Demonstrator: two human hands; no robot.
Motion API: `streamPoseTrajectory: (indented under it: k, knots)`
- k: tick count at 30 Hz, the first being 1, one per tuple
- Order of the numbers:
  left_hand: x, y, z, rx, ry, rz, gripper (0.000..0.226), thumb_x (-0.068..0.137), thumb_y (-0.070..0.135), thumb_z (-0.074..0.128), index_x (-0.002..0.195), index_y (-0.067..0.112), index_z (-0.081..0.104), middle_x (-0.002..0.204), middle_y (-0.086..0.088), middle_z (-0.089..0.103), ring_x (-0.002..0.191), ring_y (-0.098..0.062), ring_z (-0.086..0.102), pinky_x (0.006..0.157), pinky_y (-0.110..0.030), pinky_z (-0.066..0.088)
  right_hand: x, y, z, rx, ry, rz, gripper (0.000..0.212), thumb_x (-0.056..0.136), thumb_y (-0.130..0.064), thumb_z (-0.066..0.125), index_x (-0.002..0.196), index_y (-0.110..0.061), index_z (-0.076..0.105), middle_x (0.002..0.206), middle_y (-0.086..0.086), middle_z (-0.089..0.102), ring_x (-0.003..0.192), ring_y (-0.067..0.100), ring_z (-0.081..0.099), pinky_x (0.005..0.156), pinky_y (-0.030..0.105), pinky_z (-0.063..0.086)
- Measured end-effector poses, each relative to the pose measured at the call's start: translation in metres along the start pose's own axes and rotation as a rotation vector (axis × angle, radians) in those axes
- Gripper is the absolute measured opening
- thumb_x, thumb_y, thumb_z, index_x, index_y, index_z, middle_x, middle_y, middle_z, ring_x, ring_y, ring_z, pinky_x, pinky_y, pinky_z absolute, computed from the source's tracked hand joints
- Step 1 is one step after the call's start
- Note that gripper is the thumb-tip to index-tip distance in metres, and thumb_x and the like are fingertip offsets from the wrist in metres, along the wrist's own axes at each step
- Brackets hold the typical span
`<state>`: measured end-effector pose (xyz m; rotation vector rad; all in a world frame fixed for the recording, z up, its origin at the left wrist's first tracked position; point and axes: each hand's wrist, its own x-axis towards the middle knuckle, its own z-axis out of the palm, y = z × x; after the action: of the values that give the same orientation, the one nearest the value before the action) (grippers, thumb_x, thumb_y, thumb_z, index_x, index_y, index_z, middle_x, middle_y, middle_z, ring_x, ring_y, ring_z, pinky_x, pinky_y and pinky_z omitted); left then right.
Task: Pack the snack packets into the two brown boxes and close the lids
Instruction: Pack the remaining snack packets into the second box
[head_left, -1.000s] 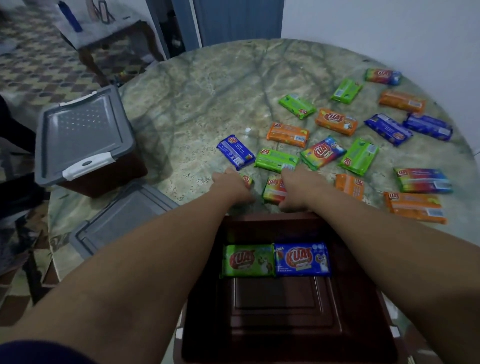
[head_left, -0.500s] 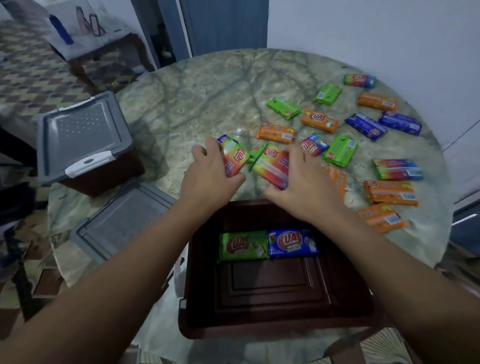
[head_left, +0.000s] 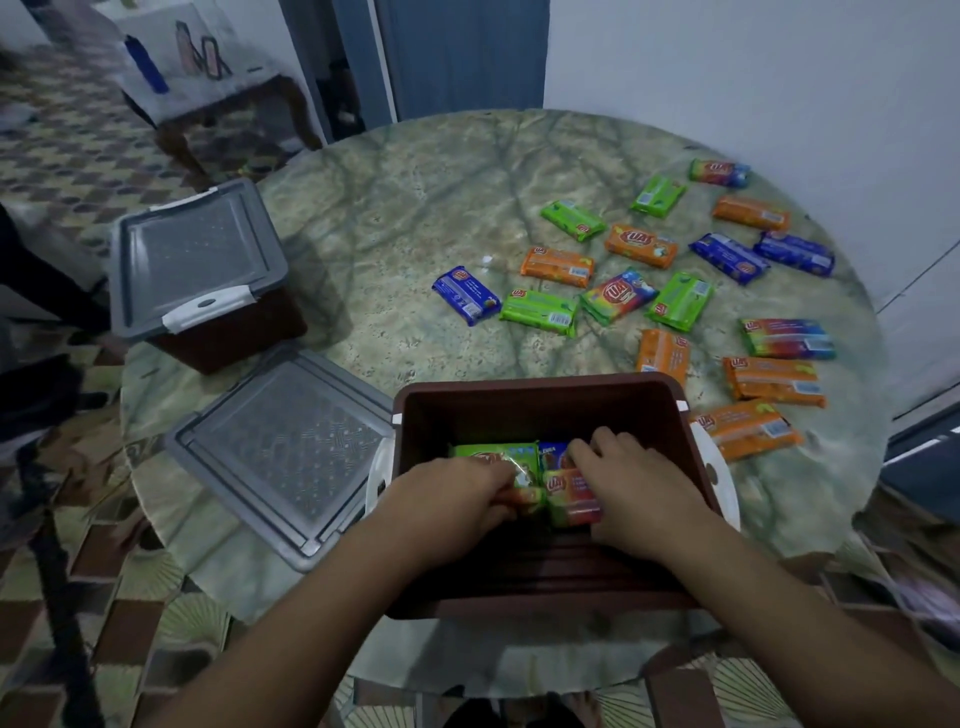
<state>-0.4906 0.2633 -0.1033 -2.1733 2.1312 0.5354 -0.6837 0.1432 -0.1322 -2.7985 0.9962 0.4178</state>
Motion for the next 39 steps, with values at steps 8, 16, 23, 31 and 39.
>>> streamPoseTrajectory:
  k: [8, 16, 23, 31, 39]
  knots:
    - [0.008, -0.004, 0.007, 0.000, -0.088, -0.098, 0.026, 0.098, 0.033, 0.052, 0.123, 0.028, 0.049, 0.118, -0.005, 0.063, 0.102, -0.031, 0.064, 0.077, -0.041, 0.054, 0.006, -0.002, 0.008, 0.037, -0.009, 0.051, 0.077, 0.081, -0.013, 0.074, 0.144, -0.023, 0.031, 0.135, 0.009, 0.037, 0.122, 0.032, 0.040, 0.096, 0.043, 0.042]
    - [0.008, -0.006, 0.016, -0.027, 0.054, -0.150, 0.039, 0.097, 0.017, 0.057, 0.133, 0.032, 0.055, 0.122, 0.003, 0.051, 0.115, -0.023, 0.054, 0.079, -0.043, 0.054, 0.007, -0.002, 0.009, 0.078, -0.007, 0.069, 0.076, 0.080, -0.010, 0.073, 0.142, -0.023, 0.032, 0.133, 0.009, 0.037, 0.123, 0.032, 0.038, 0.098, 0.043, 0.040]
    - [0.004, -0.004, 0.017, 0.098, 0.013, -0.061, 0.029, 0.091, 0.029, 0.062, 0.120, 0.027, 0.056, 0.117, 0.001, 0.063, 0.106, -0.026, 0.062, 0.080, -0.039, 0.051, 0.006, -0.004, 0.008, 0.074, -0.012, 0.073, 0.075, 0.081, -0.009, 0.071, 0.143, -0.023, 0.031, 0.133, 0.010, 0.037, 0.122, 0.032, 0.039, 0.099, 0.043, 0.040]
    - [0.005, -0.003, 0.016, 0.144, -0.030, -0.004, 0.040, 0.091, 0.037, 0.063, 0.127, 0.027, 0.049, 0.123, 0.000, 0.062, 0.107, -0.027, 0.063, 0.082, -0.040, 0.051, 0.006, -0.005, 0.007, 0.070, -0.018, 0.068, 0.075, 0.081, -0.014, 0.073, 0.143, -0.024, 0.032, 0.133, 0.009, 0.037, 0.122, 0.032, 0.039, 0.099, 0.044, 0.041]
    - [0.018, 0.009, 0.037, 0.091, -0.111, 0.009, 0.069, 0.085, 0.045, 0.072, 0.141, 0.017, 0.043, 0.135, -0.012, 0.047, 0.124, -0.032, 0.045, 0.091, -0.042, 0.049, 0.006, -0.005, 0.006, 0.059, -0.029, 0.065, 0.077, 0.080, -0.019, 0.076, 0.143, -0.025, 0.031, 0.133, 0.008, 0.037, 0.123, 0.031, 0.038, 0.102, 0.045, 0.039]
